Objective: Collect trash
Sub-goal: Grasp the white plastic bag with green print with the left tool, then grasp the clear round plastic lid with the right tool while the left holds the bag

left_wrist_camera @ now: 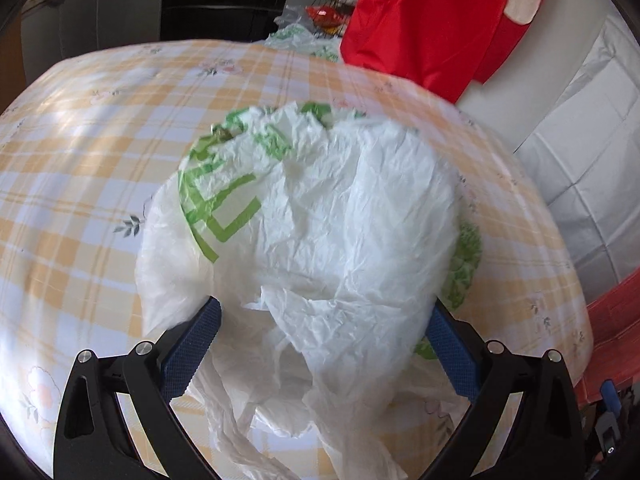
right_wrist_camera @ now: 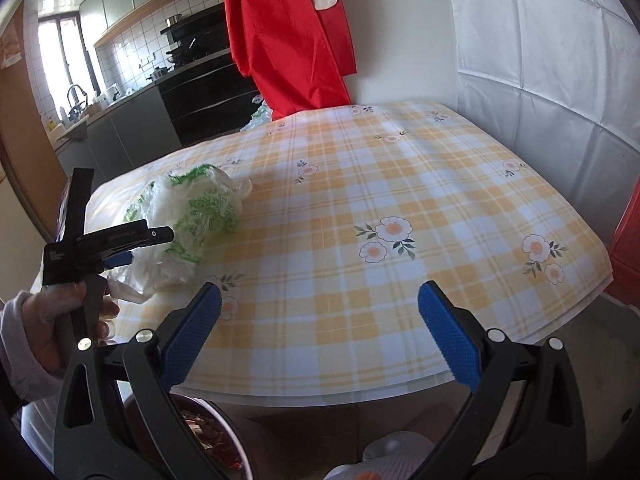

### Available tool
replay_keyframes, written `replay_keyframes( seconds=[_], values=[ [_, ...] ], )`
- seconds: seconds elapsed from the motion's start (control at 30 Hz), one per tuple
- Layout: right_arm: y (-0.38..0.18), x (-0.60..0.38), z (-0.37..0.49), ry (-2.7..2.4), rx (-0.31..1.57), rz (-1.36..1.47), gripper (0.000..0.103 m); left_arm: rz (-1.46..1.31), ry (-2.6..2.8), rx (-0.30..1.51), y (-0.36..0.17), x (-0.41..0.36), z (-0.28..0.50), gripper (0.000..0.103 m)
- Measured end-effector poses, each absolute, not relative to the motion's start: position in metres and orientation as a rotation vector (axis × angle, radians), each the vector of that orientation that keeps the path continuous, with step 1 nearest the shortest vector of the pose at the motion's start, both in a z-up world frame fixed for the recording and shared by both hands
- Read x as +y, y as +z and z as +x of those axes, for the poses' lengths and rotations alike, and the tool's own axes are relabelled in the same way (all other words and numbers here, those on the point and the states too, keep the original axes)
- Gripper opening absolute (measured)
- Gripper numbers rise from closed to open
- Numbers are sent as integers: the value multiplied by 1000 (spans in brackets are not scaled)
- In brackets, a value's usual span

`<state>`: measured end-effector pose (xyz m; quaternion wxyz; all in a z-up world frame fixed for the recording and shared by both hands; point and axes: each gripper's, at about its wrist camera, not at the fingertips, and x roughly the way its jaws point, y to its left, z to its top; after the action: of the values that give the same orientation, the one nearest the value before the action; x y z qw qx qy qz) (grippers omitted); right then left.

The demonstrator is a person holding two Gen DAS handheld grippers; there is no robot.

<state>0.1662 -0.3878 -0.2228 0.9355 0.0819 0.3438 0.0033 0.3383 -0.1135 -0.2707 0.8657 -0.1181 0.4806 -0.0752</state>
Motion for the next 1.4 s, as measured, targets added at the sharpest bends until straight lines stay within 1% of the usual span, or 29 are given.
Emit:
replay_keyframes(
  seconds=[0.13, 0.17, 0.2, 0.23, 0.27, 0.3, 0.33, 0.43, 0.67, 0.77, 0.87, 0.97, 1.13, 1.23, 1.4],
  values=[
    [-225, -379, 168, 13, 685, 99, 97, -196, -169, 998, -272, -118, 336, 97],
    [-225, -377, 169, 13, 685, 91, 97, -173, -171, 994, -272, -119, 334, 95],
    [-226, -375, 171, 15, 689, 90, 97, -137, -160, 989, -271, -119, 333, 82],
    [-226, -375, 174, 18, 693, 104, 97, -99, -149, 986, -270, -119, 331, 62],
    [-227, -376, 176, 23, 694, 120, 97, -87, -154, 987, -269, -118, 331, 51],
    [-227, -377, 179, 27, 696, 134, 97, -98, -176, 992, -268, -115, 330, 34],
    [-228, -378, 181, 32, 701, 148, 97, -110, -188, 989, -266, -110, 329, 23],
    [-230, -377, 191, 45, 719, 171, 97, -125, -198, 933, -252, -95, 318, 15],
    [-229, -360, 221, 141, 655, 141, 97, -203, -159, 803, -217, -28, 278, 13],
    [-231, -342, 257, 243, 714, 81, 97, -256, -93, 768, -208, 11, 261, 13],
    [-230, -318, 301, 252, 749, -49, 97, -296, -35, 739, -201, 41, 246, 13],
    [-237, -307, 342, 297, 809, -24, 97, -323, -1, 714, -196, 61, 232, 13],
    [-260, -277, 410, 278, 967, -55, 97, -335, -17, 716, -195, 68, 221, 13],
    [-270, -260, 435, 244, 1001, -104, 97, -343, -37, 714, -195, 71, 217, 13],
    [-287, -252, 457, 186, 1053, -98, 97, -327, -65, 710, -197, 72, 213, 13]
  ],
)
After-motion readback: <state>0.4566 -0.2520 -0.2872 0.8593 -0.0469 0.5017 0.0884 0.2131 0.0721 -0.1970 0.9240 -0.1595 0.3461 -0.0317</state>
